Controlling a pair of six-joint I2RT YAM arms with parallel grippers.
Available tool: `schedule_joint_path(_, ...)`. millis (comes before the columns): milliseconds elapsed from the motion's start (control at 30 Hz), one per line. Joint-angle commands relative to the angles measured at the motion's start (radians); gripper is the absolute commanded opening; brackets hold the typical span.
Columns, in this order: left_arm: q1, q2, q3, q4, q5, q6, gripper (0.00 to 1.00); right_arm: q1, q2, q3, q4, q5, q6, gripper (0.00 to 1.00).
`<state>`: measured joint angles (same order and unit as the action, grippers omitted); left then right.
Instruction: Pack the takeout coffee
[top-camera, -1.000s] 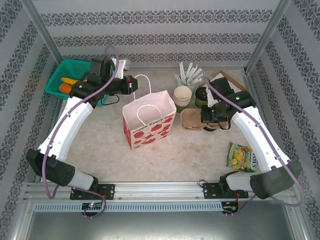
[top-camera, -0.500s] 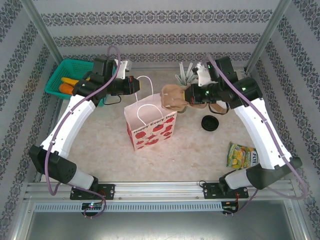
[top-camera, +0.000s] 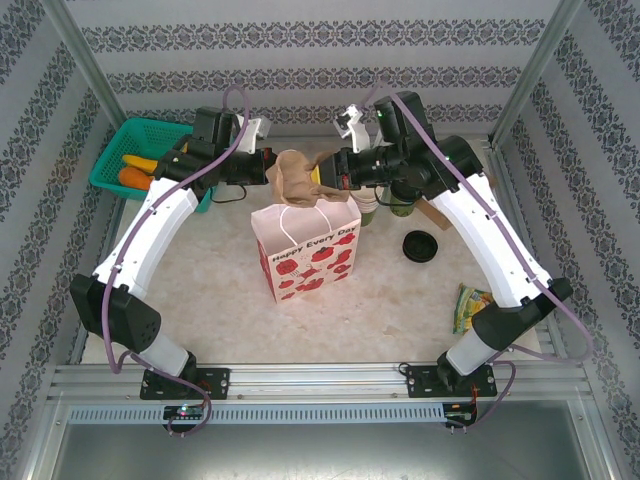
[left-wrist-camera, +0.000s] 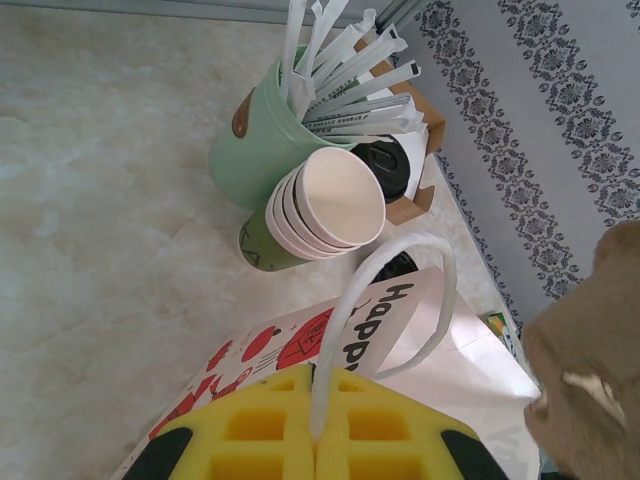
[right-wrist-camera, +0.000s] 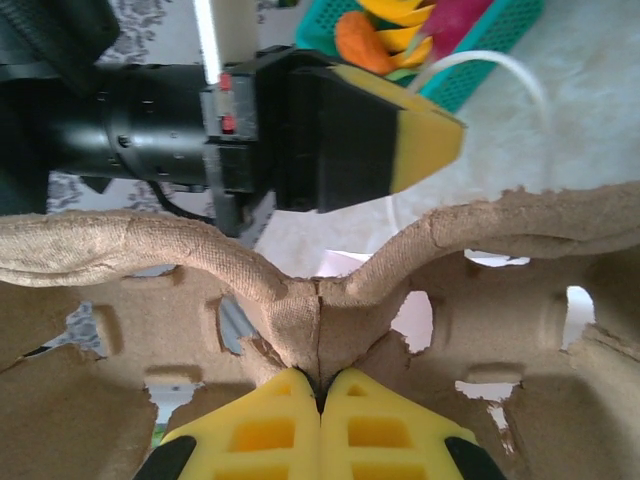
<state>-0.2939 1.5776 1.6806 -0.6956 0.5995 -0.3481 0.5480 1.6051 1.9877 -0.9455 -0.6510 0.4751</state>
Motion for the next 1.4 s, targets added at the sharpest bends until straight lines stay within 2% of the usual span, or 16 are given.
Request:
schedule_joint_path(0,0.017,0.009,0.019,-0.001,0.021,0.013,0.0,0.012,0.009,-0.013,0.033,-0.085,0.038,0.0)
schedule_joint_path(300,0.021,0.014,0.024,-0.013,0.028,0.041,0.0,0.0,0.007,-0.113,-0.023,-0.049,0.054,0.0)
schedule_joint_path(467,0.025,0.018,0.033,-0.029,0.033,0.063,0.0,0.003,0.012,-0.129,-0.078,0.044,0.046,0.0)
schedule_joint_path(533,0.025,0.018,0.047,-0.052,0.033,0.074,0.03,0.006,0.012,-0.14,-0.081,0.092,0.057,0.0)
schedule_joint_path(600,0.026,-0.002,0.054,-0.072,0.034,0.092,0.11,0.007,0.008,-0.158,-0.052,0.102,0.084,0.0)
schedule_joint_path(733,0.027,-0.104,-0.018,-0.054,-0.014,0.112,0.51,0.007,-0.012,-0.179,0.019,0.087,0.131,0.0)
schedule_joint_path(767,0.027,-0.13,-0.036,-0.052,-0.03,0.11,0.56,0.007,-0.015,-0.181,0.027,0.085,0.137,0.0)
schedule_joint_path(933,0.027,-0.267,-0.14,-0.055,-0.123,0.078,0.7,0.009,-0.035,-0.195,0.048,0.08,0.159,0.0)
schedule_joint_path(1067,0.026,-0.391,-0.262,0.001,-0.064,0.072,0.71,0.009,-0.057,-0.224,0.076,0.091,0.181,0.0)
schedule_joint_path(1233,0.024,-0.567,-0.448,0.145,0.104,0.034,0.68,0.009,-0.066,-0.242,0.102,0.087,0.217,0.0)
schedule_joint_path(1367,0.015,-0.635,-0.523,0.183,0.125,-0.007,0.67,0.007,-0.068,-0.243,0.124,0.081,0.228,0.0)
